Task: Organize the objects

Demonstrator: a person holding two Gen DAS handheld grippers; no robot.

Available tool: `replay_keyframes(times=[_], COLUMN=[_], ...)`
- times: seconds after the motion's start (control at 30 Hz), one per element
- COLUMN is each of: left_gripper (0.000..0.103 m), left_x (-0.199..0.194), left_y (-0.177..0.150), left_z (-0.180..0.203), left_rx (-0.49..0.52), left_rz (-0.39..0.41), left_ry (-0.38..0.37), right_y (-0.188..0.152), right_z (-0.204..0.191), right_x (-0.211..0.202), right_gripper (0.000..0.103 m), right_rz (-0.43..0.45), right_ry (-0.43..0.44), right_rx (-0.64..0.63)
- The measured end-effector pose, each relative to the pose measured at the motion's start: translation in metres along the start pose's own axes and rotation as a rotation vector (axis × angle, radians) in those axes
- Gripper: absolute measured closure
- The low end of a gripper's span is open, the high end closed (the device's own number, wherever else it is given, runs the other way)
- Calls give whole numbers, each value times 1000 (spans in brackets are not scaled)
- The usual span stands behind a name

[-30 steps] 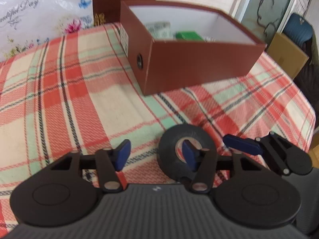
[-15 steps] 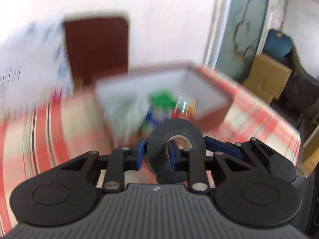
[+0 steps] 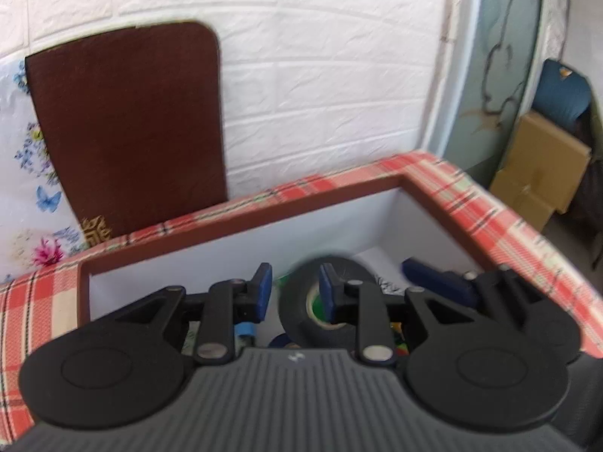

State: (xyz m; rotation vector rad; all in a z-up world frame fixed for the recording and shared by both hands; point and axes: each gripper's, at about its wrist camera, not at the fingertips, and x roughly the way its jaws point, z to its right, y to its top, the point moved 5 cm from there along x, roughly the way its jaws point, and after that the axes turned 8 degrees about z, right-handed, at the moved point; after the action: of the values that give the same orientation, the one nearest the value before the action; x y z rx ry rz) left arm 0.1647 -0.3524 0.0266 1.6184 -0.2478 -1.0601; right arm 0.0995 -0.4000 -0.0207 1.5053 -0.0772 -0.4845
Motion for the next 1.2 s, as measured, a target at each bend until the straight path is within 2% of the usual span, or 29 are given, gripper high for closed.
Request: replay_keyframes(times=[0.13,0.2,0.33,0.5,0.67,0.77,1.0,1.2], left_gripper=[70,70,64,59,55,44,12,1], left_x=[-22,-39,-78,-124,-156,-173,-203,-216], left_y=[-1,0,-4,-25,-53,-68,-94,-112], left_z=[-1,-1,1,0,-6,-10,-24,-31], left_rx=[37,53,57,55,39,39,-3,-28], left_rz=[31,46,74,96,81,79,87,62], left_ry=[39,76,102,131,152,171,235,275], right_y=[0,-1,4,9,4,4,8,10], right_z=[5,9,11,16,16,11,-9,-26], right_x=[-13,-32,-62,-115,-163,-185,-222,-238], right_gripper=[28,28,27,27,26,22,21,20], right_rz=[33,54,73,81,66,52,58,54], right_ry=[8,-12,-39,-84,-81,-55,-36,-24], right_rx=[74,94,168,282,408,461,478,469])
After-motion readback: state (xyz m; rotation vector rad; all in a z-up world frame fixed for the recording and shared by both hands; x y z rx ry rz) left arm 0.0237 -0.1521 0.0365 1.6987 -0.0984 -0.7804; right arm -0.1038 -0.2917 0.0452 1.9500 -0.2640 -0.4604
